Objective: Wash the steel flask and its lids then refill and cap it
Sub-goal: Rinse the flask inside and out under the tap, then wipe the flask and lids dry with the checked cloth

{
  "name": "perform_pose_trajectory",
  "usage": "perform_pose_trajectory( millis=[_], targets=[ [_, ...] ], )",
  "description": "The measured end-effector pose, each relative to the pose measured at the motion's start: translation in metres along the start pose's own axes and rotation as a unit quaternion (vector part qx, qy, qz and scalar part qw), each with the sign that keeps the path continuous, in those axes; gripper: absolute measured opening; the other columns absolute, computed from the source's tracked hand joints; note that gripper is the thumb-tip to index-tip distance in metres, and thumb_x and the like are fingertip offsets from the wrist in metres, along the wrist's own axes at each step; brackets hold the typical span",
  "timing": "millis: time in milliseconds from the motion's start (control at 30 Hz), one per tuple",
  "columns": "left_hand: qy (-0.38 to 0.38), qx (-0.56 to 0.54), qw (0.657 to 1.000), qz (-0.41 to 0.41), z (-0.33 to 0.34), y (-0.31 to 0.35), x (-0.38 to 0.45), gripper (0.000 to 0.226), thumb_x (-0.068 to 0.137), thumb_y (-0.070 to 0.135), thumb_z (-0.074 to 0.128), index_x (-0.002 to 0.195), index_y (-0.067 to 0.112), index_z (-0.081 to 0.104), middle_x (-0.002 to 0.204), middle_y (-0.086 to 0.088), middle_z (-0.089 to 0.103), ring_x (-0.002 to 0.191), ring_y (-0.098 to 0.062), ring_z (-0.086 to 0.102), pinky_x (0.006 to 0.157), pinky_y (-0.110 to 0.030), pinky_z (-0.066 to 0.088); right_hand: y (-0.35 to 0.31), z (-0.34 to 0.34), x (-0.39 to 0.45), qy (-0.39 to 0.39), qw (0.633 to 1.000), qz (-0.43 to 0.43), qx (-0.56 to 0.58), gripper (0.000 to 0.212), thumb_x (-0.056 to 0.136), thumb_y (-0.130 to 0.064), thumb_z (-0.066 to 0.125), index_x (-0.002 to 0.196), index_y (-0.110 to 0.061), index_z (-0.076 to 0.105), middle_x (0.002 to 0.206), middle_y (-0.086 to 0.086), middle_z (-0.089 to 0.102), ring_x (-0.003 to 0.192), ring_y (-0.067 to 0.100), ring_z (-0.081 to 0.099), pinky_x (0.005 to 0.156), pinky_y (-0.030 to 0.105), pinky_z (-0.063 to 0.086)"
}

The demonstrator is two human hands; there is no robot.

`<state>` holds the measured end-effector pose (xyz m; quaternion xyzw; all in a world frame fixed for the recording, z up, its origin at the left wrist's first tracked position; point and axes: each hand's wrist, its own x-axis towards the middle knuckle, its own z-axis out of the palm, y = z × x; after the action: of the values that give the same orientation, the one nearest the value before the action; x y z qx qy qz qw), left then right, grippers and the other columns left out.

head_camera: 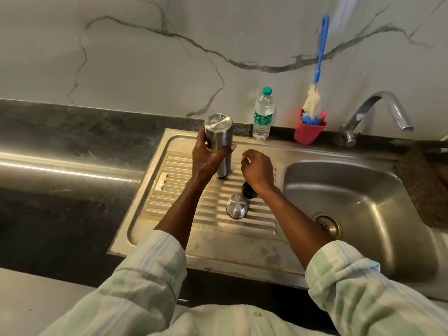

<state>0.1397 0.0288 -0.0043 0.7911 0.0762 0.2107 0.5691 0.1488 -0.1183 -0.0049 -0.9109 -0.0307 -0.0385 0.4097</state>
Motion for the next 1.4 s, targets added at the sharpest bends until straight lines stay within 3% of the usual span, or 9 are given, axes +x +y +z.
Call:
perform_pose_trajectory(
  millis=[100,200,367,467,700,1000,1133,1267,1400],
  targets=[
    [0.005,-0.007,1.000,0.014,0.001,0.000,-0.003,0.099,0.069,0.036,0.088,0.149,0.017,0.032,0.141,-0.002,0.050,0.123,-0.015,0.050,0.095,-0.016,0.046,0.001,-0.004,-0.002,0.007,1.000,-0.018,-0.005,0.028,0.089,-0.008,0.059,0.115,-0.007,0.070,0.117,0.008,0.070,0.110,0.024,0.064,0.096,0.034,0.049],
    [0.084,0.017,0.996,0.032,0.005,-0.002,-0.009,0.094,0.074,0.037,0.083,0.148,0.013,0.030,0.144,-0.008,0.042,0.128,-0.020,0.045,0.103,-0.038,0.047,0.004,-0.009,-0.005,0.013,0.999,-0.046,-0.011,0.028,0.088,-0.005,0.059,0.114,-0.005,0.070,0.117,0.009,0.070,0.111,0.024,0.063,0.097,0.034,0.047],
    [0.314,0.088,0.940,0.097,0.028,0.020,-0.035,0.045,0.075,0.021,0.069,0.111,0.010,0.044,0.106,-0.019,0.050,0.097,-0.028,0.048,0.083,-0.040,0.044,0.019,-0.028,-0.009,0.039,0.991,-0.121,-0.031,0.025,0.084,0.003,0.059,0.105,-0.004,0.072,0.111,0.010,0.070,0.105,0.025,0.062,0.091,0.032,0.046],
    [0.261,0.091,0.955,0.106,0.061,0.033,-0.057,0.032,0.075,0.016,0.060,0.100,0.001,0.048,0.101,-0.017,0.050,0.097,-0.031,0.050,0.083,-0.044,0.046,0.036,-0.047,-0.012,0.035,0.989,-0.138,-0.038,0.026,0.085,0.004,0.055,0.102,-0.004,0.072,0.110,0.010,0.069,0.104,0.025,0.061,0.089,0.032,0.048],
    [0.107,0.078,0.989,0.061,0.170,0.067,-0.097,0.027,0.080,0.000,0.063,0.102,0.009,0.053,0.098,-0.004,0.051,0.087,-0.018,0.049,0.076,-0.032,0.045,0.119,-0.132,-0.024,0.048,0.993,-0.092,-0.047,0.024,0.089,0.002,0.054,0.104,-0.003,0.072,0.106,0.011,0.067,0.096,0.026,0.063,0.082,0.032,0.050],
    [-0.095,0.038,0.993,0.062,0.337,0.114,-0.152,0.028,0.085,0.001,0.065,0.111,0.009,0.059,0.114,-0.007,0.055,0.101,-0.023,0.057,0.089,-0.043,0.052,0.236,-0.285,-0.027,0.188,0.979,-0.003,-0.084,0.023,0.088,-0.002,0.059,0.107,-0.008,0.072,0.110,0.009,0.068,0.102,0.022,0.062,0.085,0.016,0.037],
    [-0.152,0.037,0.979,0.133,0.397,0.133,-0.167,0.022,0.085,-0.005,0.064,0.106,-0.001,0.066,0.109,-0.016,0.060,0.101,-0.035,0.059,0.085,-0.048,0.055,0.283,-0.346,-0.011,0.237,0.967,0.049,-0.083,0.022,0.082,-0.010,0.055,0.096,-0.006,0.072,0.097,0.014,0.069,0.094,0.030,0.063,0.086,0.032,0.046],
    [-0.211,0.048,0.973,0.083,0.444,0.142,-0.168,0.023,0.087,0.002,0.067,0.110,0.001,0.067,0.114,-0.013,0.060,0.104,-0.028,0.060,0.089,-0.040,0.054,0.324,-0.384,0.002,0.212,0.960,0.152,-0.103,0.025,0.086,-0.008,0.058,0.108,-0.004,0.070,0.110,0.018,0.066,0.106,0.035,0.060,0.093,0.037,0.044],
    [-0.226,0.052,0.971,0.061,0.469,0.144,-0.165,0.008,0.090,0.009,0.067,0.098,0.007,0.067,0.104,-0.006,0.061,0.089,-0.019,0.061,0.080,-0.033,0.055,0.351,-0.399,0.018,0.122,0.957,0.199,-0.172,0.035,0.088,-0.024,0.065,0.115,-0.002,0.065,0.117,0.020,0.064,0.110,0.036,0.060,0.093,0.038,0.047]
  ],
)
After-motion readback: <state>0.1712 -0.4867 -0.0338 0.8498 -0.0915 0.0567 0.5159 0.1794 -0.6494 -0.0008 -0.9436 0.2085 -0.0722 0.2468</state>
